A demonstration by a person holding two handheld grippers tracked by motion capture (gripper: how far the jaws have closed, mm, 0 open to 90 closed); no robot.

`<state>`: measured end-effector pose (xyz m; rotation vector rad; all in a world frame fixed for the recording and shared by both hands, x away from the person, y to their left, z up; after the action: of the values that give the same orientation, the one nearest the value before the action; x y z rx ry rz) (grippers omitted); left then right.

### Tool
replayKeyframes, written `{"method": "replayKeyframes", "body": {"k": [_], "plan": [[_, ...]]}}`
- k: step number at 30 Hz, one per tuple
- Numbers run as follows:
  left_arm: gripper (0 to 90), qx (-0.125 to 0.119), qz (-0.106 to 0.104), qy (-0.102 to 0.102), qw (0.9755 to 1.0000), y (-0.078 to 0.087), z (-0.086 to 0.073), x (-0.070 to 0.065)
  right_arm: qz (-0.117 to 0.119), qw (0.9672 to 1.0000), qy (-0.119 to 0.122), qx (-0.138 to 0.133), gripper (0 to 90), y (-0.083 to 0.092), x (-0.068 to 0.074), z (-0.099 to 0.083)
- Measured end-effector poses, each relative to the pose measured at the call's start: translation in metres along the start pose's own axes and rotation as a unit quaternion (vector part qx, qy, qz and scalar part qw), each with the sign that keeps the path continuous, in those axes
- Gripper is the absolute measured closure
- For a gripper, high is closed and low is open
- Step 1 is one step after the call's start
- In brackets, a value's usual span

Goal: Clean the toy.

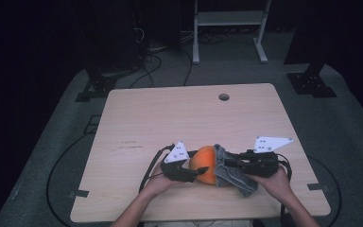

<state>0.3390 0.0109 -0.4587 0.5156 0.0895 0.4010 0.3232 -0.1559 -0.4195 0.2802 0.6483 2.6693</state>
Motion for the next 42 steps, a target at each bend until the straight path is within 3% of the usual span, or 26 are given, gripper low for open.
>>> {"method": "replayKeyframes", "body": {"k": [2,4,6,8,10,12,14,16,17,18,21,22,24,26,28,30,32,34,38,40,42], "plan": [[29.7,0.005,-0.001,-0.005,1.0000,-0.001,0.000,-0.002,-0.003,0.9995,0.020,0.022,77.4,-0.012,0.003,0.001],[21.6,0.010,-0.002,-0.002,0.9999,-0.002,-0.003,0.000,0.002,0.9994,0.015,0.032,77.4,-0.019,-0.001,-0.004],[14.3,0.006,-0.013,0.020,0.9997,-0.002,-0.006,0.003,0.011,0.9997,-0.004,0.022,77.5,-0.020,-0.007,-0.011],[8.5,0.018,-0.016,0.042,0.9988,-0.005,-0.009,0.008,0.010,0.9997,-0.011,0.018,77.5,-0.017,-0.009,-0.013],[9.6,0.016,-0.038,0.064,0.9971,-0.009,-0.010,0.008,0.001,0.9998,-0.009,0.016,77.5,-0.014,-0.010,-0.015],[20.7,0.001,-0.031,0.055,0.9980,-0.011,-0.010,0.005,-0.007,0.9997,-0.009,0.020,77.4,-0.010,-0.012,-0.018],[28.0,0.002,-0.022,0.052,0.9984,-0.010,-0.008,0.004,-0.025,0.9992,-0.007,0.030,77.4,-0.003,-0.017,-0.019],[32.2,-0.005,0.005,0.028,0.9996,-0.005,-0.003,0.002,-0.037,0.9988,-0.007,0.031,77.4,0.005,-0.017,-0.017],[32.7,-0.005,0.005,0.028,0.9996,-0.005,-0.003,0.002,-0.035,0.9990,-0.005,0.026,77.3,0.008,-0.014,-0.014],[33.1,-0.006,0.019,0.016,0.9997,-0.004,0.002,0.001,-0.031,0.9993,0.007,0.018,77.3,0.010,-0.010,-0.008],[33.4,-0.010,0.019,0.009,0.9997,-0.004,0.007,-0.001,-0.019,0.9996,0.021,0.002,77.4,0.010,0.002,0.004],[33.4,-0.007,0.025,-0.002,0.9997,-0.004,0.009,-0.005,-0.008,0.9992,0.039,0.005,77.3,0.002,0.011,0.013],[33.3,-0.002,0.027,-0.012,0.9996,-0.004,0.009,-0.006,-0.010,0.9983,0.052,0.023,77.4,-0.008,0.011,0.013],[33.3,0.004,0.028,-0.011,0.9995,-0.004,0.004,-0.005,-0.009,0.9980,0.051,0.037,77.5,-0.015,0.005,0.005],[33.3,0.001,0.026,-0.004,0.9997,-0.004,0.003,-0.003,-0.006,0.9991,0.028,0.032,77.6,-0.014,-0.004,-0.003],[32.1,0.000,0.025,-0.001,0.9997,-0.004,0.003,-0.003,-0.020,0.9990,0.019,0.034,77.6,-0.008,-0.010,-0.007],[31.8,-0.002,0.027,-0.009,0.9996,-0.005,0.004,-0.005,-0.024,0.9991,0.010,0.033,77.7,-0.002,-0.010,-0.006],[31.8,-0.003,0.029,-0.014,0.9995,-0.006,0.004,-0.006,-0.017,0.9990,0.028,0.030,77.7,-0.001,0.000,0.001],[31.7,0.000,0.039,-0.060,0.9974,-0.007,0.008,-0.017,-0.003,0.9962,0.073,0.048,77.8,-0.016,0.020,0.017],[32.0,0.005,0.040,-0.060,0.9974,-0.007,0.005,-0.015,-0.002,0.9952,0.078,0.059,77.8,-0.020,0.016,0.017],[32.7,0.008,0.036,-0.051,0.9980,-0.006,-0.001,-0.011,-0.005,0.9965,0.063,0.055,77.9,-0.017,0.006,0.014]]}}
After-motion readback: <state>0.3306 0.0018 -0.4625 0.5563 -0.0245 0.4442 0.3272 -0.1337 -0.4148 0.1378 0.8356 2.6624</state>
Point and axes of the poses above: each handheld gripper's, and its own axes: y roughly backward along the jaws, z roughly out of its top, x roughly to its left, the point moved 7 cm from there along -y, roughly forward along the jaws, and after that the axes turned 4 degrees about x, right-handed, at the moved point
